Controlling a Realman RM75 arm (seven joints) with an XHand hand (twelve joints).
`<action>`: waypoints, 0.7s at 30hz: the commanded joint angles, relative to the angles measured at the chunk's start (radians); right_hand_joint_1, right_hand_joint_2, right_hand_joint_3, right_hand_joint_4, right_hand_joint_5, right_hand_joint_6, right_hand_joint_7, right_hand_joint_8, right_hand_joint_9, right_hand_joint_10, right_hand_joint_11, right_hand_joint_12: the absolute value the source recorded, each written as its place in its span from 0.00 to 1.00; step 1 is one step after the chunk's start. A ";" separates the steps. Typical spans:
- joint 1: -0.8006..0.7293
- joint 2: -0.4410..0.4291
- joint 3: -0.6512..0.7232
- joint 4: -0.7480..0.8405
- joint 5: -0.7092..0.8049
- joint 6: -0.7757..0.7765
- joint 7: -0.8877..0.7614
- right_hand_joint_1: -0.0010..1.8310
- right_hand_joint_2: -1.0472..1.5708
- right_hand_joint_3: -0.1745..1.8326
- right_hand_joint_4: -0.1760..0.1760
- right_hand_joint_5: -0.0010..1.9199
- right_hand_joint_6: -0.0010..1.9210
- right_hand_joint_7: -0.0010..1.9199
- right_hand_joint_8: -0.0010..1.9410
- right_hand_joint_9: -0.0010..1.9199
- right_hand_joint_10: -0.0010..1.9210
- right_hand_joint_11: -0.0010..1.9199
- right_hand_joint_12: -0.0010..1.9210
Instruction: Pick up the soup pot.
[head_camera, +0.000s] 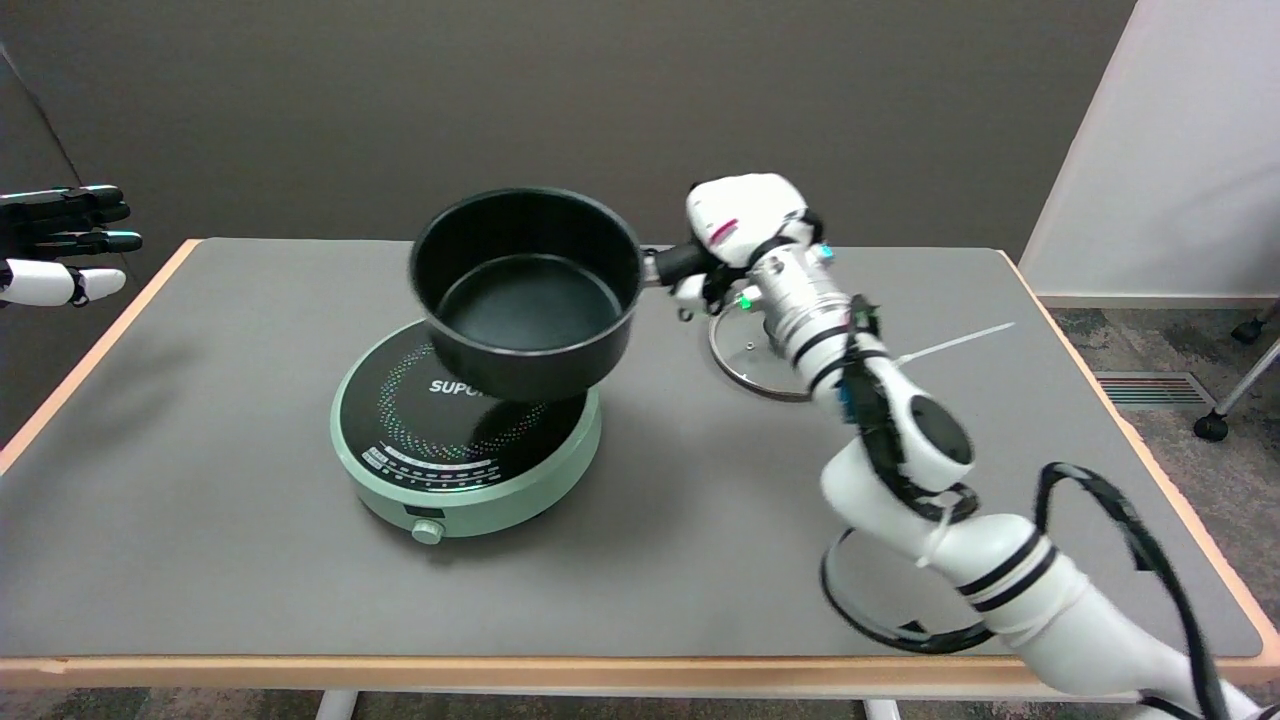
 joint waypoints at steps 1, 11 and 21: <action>-0.174 0.270 0.353 0.090 0.150 0.299 0.001 0.53 0.82 0.59 0.42 1.00 1.00 1.00 0.99 1.00 1.00 1.00 1.00; -0.331 0.353 0.592 0.066 0.141 0.531 0.088 0.52 0.79 0.60 0.42 1.00 1.00 1.00 0.99 1.00 1.00 1.00 1.00; -0.558 0.338 0.836 0.059 0.148 0.695 0.155 0.52 0.78 0.60 0.42 1.00 1.00 1.00 0.99 1.00 1.00 1.00 1.00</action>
